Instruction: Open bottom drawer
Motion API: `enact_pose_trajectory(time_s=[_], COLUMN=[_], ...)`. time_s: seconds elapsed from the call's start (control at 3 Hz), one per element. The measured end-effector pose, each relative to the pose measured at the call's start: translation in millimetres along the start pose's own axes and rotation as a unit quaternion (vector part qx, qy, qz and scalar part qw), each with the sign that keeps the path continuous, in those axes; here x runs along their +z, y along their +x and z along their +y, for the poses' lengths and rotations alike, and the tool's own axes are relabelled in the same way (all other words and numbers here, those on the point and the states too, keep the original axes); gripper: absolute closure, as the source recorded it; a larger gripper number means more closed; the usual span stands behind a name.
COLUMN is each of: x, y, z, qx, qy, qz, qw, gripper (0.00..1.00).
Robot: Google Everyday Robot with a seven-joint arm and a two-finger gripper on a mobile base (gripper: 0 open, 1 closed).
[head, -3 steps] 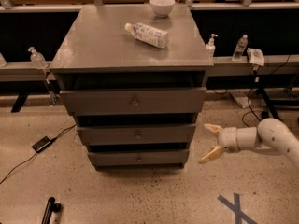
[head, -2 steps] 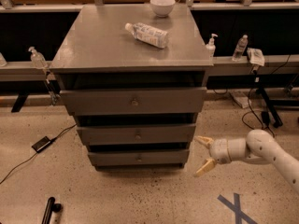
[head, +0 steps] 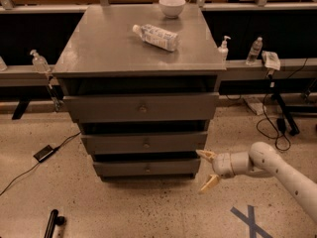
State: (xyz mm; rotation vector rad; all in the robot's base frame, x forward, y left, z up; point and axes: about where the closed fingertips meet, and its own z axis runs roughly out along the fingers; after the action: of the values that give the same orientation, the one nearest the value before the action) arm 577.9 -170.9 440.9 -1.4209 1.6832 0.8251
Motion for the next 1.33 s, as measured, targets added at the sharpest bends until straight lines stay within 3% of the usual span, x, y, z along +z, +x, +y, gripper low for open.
enact_pose_trajectory(time_s=[0.33,0.67,1.33], x=[31.7,84.5,127.8], y=[15.7,55.6,99.8], z=[-6.7,-34.0,-62.2], qx=[-0.019,-0.067,-0.098], qy=[-0.011,0.004,0.004], qz=[0.004,0.000,0.061], qw=[0.9997,0.9977,0.9934], gripper=[0.00,0.00,0.00])
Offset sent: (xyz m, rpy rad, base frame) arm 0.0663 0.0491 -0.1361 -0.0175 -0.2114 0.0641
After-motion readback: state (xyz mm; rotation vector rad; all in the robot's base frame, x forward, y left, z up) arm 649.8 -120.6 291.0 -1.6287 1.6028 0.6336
